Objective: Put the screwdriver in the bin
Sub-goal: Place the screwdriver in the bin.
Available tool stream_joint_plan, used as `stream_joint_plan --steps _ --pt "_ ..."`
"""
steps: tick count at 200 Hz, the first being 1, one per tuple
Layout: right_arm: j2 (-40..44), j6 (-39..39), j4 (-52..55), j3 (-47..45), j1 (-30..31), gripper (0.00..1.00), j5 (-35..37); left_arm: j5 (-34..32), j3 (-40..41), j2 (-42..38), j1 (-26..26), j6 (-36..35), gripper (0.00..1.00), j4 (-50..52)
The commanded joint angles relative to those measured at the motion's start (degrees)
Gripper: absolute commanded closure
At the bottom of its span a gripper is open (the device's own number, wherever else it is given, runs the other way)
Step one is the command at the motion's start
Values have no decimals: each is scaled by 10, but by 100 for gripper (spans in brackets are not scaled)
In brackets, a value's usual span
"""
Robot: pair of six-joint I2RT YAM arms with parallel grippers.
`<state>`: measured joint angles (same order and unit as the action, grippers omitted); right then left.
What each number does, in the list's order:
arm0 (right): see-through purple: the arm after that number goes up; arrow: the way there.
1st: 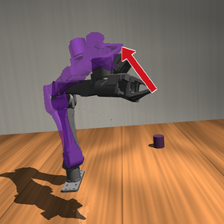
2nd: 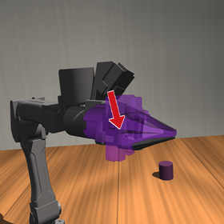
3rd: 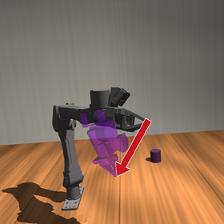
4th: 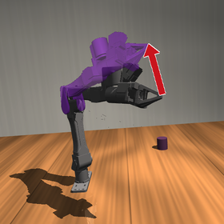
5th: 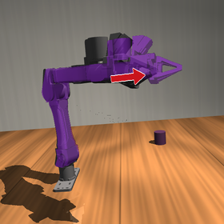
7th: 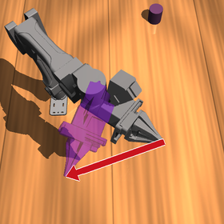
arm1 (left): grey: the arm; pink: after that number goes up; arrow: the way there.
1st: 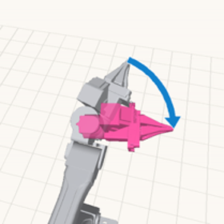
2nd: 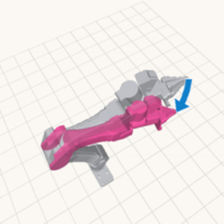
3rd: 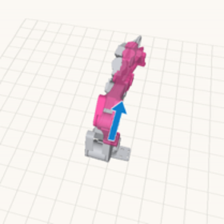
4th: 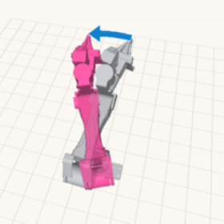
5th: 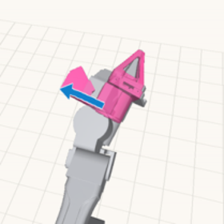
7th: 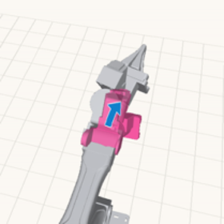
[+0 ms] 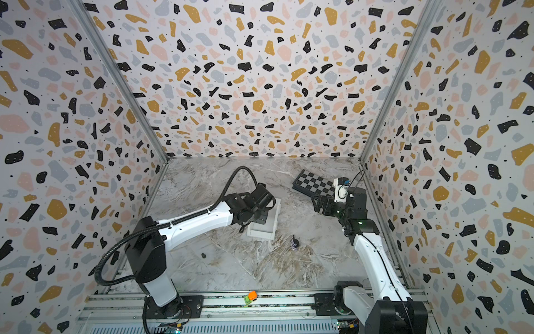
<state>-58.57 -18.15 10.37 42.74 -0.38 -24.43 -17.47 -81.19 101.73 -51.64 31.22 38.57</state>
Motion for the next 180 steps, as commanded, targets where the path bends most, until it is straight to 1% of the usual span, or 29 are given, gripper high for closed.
stream_joint_plan --steps 1,24,53,89,121,180 --pt "1 -3 8 22 -3 1 -17 -32 5 6 -14 -27 99 25" --pt "-4 -3 4 23 -4 1 -22 -30 16 26 -21 -36 99 29" --pt "-8 -5 -2 20 -6 1 -29 -28 34 47 -27 -45 98 9" --pt "-2 -6 -2 16 -6 1 -30 -31 35 71 -39 -54 98 -4" --pt "4 -6 4 14 -6 1 -28 -37 30 82 -43 -56 95 -11" --pt "6 -6 8 17 -7 1 -29 -64 -4 97 -43 -61 95 -1"
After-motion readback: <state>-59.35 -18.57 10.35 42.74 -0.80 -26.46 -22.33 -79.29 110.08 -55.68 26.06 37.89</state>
